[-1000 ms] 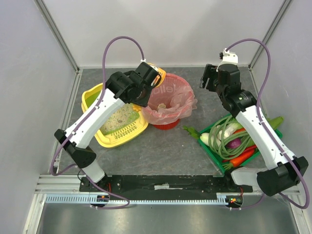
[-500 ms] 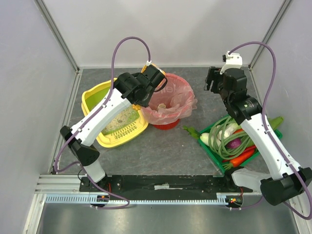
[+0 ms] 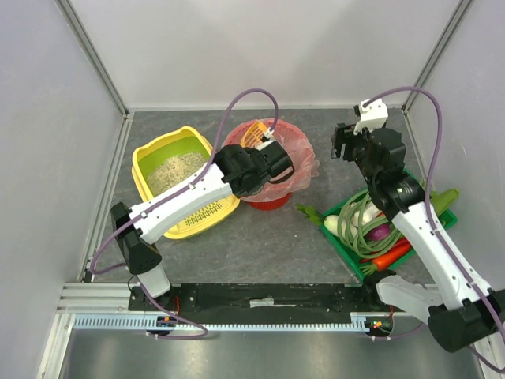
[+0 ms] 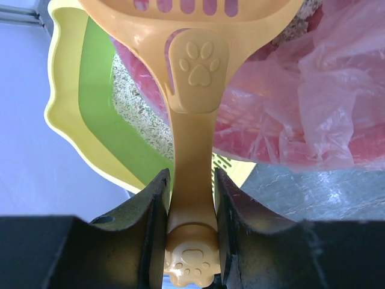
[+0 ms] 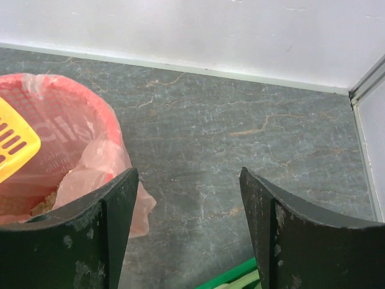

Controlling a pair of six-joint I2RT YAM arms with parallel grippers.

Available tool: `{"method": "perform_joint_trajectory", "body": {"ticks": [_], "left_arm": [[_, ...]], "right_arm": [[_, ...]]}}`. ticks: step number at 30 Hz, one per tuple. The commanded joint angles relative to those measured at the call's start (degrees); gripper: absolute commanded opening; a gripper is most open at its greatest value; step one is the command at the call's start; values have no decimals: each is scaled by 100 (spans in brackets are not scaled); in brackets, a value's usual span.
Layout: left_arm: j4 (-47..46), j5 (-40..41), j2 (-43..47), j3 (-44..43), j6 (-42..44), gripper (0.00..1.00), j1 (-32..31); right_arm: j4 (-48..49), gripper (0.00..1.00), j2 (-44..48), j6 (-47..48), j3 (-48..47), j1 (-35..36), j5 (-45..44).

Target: Clean the litter box

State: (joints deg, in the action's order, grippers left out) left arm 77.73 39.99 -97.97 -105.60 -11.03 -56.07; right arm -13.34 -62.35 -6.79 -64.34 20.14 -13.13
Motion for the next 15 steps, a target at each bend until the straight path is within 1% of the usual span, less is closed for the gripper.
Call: {"method": "perform_joint_trajectory", "body": {"ticks": [1, 6, 10, 11, 15], "left_arm": [[1033, 738, 200, 215, 74, 2, -132], [1033, 1160, 112, 180, 346, 2, -132], [1033, 1257, -29, 31, 574, 2, -132], [1025, 1422, -55, 66, 636, 2, -132], [849, 1669, -46, 364, 918, 2, -167]], "right_arm": [[649, 77, 697, 28, 421, 7, 205], [649, 77, 1066, -68, 729, 7, 372], [763, 77, 1242, -95, 949, 16, 363], [798, 77, 1303, -103, 1028, 7, 372], [860, 78, 1409, -121, 1169, 16, 363]]}}
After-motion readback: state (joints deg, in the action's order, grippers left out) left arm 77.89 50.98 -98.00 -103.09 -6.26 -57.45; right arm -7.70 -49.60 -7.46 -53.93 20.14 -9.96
